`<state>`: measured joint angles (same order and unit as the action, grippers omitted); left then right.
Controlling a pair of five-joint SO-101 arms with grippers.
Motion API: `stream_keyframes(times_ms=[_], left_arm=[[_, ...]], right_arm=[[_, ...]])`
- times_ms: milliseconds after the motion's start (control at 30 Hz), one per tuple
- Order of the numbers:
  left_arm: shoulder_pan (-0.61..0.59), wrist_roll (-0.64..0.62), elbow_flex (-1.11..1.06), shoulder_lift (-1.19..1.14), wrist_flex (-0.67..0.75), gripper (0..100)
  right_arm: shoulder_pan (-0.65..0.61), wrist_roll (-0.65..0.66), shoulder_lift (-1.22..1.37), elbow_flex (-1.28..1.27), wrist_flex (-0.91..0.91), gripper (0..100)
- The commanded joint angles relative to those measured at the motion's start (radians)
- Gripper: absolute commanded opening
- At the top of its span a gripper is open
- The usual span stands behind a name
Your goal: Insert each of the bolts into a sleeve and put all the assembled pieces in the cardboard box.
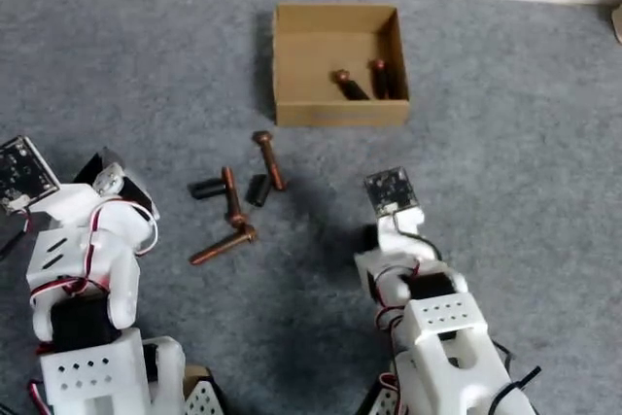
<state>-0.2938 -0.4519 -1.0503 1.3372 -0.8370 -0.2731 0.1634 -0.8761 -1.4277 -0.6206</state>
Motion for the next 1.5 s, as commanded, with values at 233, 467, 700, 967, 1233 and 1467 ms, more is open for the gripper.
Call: stream_keyframes(times_ms=[233,467,700,967,1233,1467], left_arm=[[0.022,0.005,0.004,0.012,0.002,2],[0.022,0.005,0.004,0.012,0.002,2],[0.022,0.005,0.004,0.012,0.002,2],[0.022,0.005,0.004,0.012,0.002,2],[0.022,0.005,0.004,0.012,0.002,2],[0.022,0.005,0.004,0.012,0.002,2]], right_arm=[[-0.022,0.034,-0.008,0.163,-0.156,21.0],[-0.065,-0.026,-0.002,0.334,-0.259,21.0],[-0.065,-0.025,0.274,0.453,-0.295,21.0],[-0.065,-0.046,0.598,0.598,-0.288,21.0],[-0.062,-0.086,0.746,0.607,-0.186,21.0],[-0.061,-0.080,0.762,0.607,-0.188,18.5]])
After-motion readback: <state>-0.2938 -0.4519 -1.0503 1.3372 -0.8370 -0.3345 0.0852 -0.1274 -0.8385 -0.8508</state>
